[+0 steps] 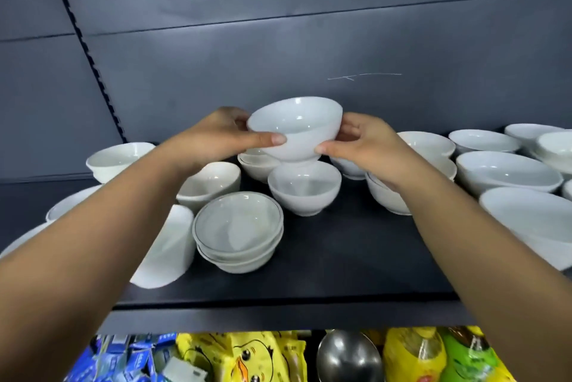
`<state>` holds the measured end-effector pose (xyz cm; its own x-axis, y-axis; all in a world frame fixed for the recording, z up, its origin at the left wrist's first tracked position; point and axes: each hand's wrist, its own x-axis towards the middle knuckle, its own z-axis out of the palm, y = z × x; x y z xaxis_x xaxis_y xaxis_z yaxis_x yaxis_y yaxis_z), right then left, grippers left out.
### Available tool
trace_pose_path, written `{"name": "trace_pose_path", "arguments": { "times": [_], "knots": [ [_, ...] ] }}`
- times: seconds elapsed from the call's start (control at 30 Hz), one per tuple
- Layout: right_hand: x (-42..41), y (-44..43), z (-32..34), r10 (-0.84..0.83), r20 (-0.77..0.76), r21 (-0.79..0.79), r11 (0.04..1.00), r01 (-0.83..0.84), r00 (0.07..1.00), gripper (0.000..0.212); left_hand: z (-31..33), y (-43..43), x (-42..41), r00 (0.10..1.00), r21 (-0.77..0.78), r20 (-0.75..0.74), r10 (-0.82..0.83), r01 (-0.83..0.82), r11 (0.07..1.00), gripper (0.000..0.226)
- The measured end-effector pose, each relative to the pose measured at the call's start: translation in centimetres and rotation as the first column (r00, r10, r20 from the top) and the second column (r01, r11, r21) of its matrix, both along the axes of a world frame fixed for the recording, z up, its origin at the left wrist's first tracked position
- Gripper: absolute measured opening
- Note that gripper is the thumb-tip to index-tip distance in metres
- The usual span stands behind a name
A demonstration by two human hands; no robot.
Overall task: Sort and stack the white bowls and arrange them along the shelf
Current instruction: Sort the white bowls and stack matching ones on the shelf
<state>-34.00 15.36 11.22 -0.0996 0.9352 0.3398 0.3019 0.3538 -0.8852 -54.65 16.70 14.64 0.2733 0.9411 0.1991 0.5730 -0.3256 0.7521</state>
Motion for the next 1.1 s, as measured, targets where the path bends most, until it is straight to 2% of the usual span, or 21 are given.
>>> {"name": "trace_pose_path", "arguments": {
  "times": [0.13,0.27,0.4,0.67,0.9,1.0,1.1],
  "knots": [
    [-0.5,1.8,-2.5,-0.055,0.051,-0.06,0.997,0.058,0.997,0.042,-2.2,2.8,-0.7,0.996,-0.087,-0.072,-0.055,0.049,0.995,0.065],
    [-0.5,2.5,-4.8,-0.099,0.118,-0.089,0.99,0.11,0.988,0.041,-3.9,4.4,-0.7,0.99,-0.161,-0.118,-0.083,0.064,0.985,0.041],
    [-0.2,2.5,-5.9,-0.171,0.207,-0.072,0.979,0.19,0.963,0.048,-4.7,4.9,-0.4,0.985,-0.19,-0.143,-0.099,0.071,0.979,0.039],
    [0.5,2.5,-7.1,-0.163,0.247,-0.055,0.982,0.182,0.955,0.052,-5.4,5.5,0.4,0.984,-0.233,-0.144,-0.108,0.073,0.97,0.036],
    [0.5,2.8,-8.0,-0.156,0.27,-0.074,0.98,0.183,0.95,0.056,-5.8,5.4,0.7,0.987,-0.325,-0.084,-0.14,0.106,0.94,0.05],
    [0.5,2.9,-8.2,-0.155,0.246,-0.074,0.981,0.178,0.957,0.057,-5.9,5.4,0.7,0.99,-0.354,-0.038,-0.138,0.116,0.928,0.047],
    [0.4,2.8,-8.5,-0.15,0.202,-0.079,0.982,0.169,0.968,0.058,-5.9,5.1,0.7,0.99,-0.385,-0.02,-0.138,0.12,0.915,0.06]
  ]
}}
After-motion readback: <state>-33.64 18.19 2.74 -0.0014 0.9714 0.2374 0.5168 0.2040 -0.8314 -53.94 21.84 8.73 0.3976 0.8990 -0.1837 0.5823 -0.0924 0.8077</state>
